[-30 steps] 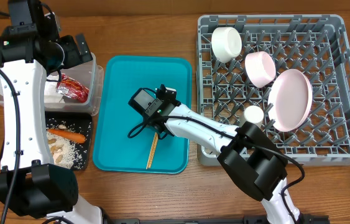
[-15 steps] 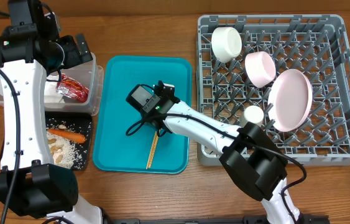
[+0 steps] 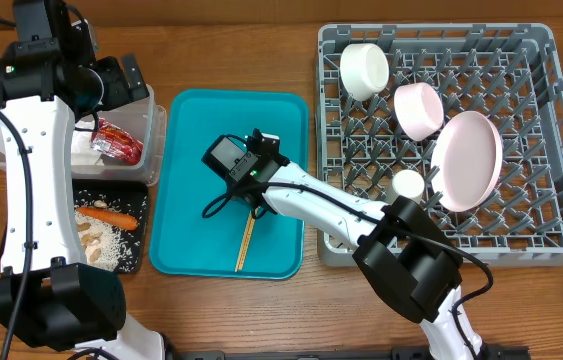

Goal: Sort waste into correct bins and load items into the dishwasher
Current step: 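Lower the right gripper and pinch one wooden chopstick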

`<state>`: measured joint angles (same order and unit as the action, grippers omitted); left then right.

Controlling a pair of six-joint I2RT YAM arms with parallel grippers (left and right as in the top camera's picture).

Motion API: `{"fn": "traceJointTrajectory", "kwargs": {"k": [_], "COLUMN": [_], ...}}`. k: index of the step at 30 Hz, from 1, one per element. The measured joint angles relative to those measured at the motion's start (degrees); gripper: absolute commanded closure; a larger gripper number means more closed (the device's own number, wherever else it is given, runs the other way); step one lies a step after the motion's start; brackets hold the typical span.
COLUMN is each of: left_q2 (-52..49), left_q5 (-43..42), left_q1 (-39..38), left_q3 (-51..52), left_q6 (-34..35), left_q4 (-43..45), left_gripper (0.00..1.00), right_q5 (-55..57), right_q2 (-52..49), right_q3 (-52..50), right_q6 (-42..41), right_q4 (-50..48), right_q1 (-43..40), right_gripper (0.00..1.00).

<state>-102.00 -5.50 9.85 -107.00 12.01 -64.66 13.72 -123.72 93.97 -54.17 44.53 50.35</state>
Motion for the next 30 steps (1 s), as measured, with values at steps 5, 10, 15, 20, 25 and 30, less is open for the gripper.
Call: {"fn": "traceJointTrajectory", "kwargs": {"k": [5, 10, 15, 20, 25, 30], "left_q2": [0.00, 0.00, 0.00, 0.00, 0.00, 0.00], "left_q5": [0.00, 0.00, 0.00, 0.00, 0.00, 0.00], "left_q1": [0.00, 0.00, 0.00, 0.00, 0.00, 0.00], "left_q3": [0.00, 0.00, 0.02, 0.00, 0.02, 0.00], "left_q6": [0.00, 0.00, 0.00, 0.00, 0.00, 0.00], "left_q4": [0.00, 0.00, 0.00, 0.00, 0.00, 0.00], "left_gripper": [0.00, 0.00, 0.00, 0.00, 0.00, 0.00], "right_q5": [-0.46, -1.16, -1.40, -1.46, -1.53, -1.88], "right_q2": [0.00, -0.02, -0.02, -0.66, -2.21, -2.99], "right_q3": [0.00, 0.00, 0.00, -0.02, -0.02, -0.02], "right_q6": [-0.02, -0.02, -0.02, -0.66, -1.14, -1.14], "right_q4": [-0.39, -0.42, -0.42, -0.39, -0.46, -1.27], "right_q1": [0.00, 0.00, 0.00, 0.00, 0.00, 0.00], "right_gripper": [0.66, 0.66, 0.66, 0.66, 0.63, 0.63]}}
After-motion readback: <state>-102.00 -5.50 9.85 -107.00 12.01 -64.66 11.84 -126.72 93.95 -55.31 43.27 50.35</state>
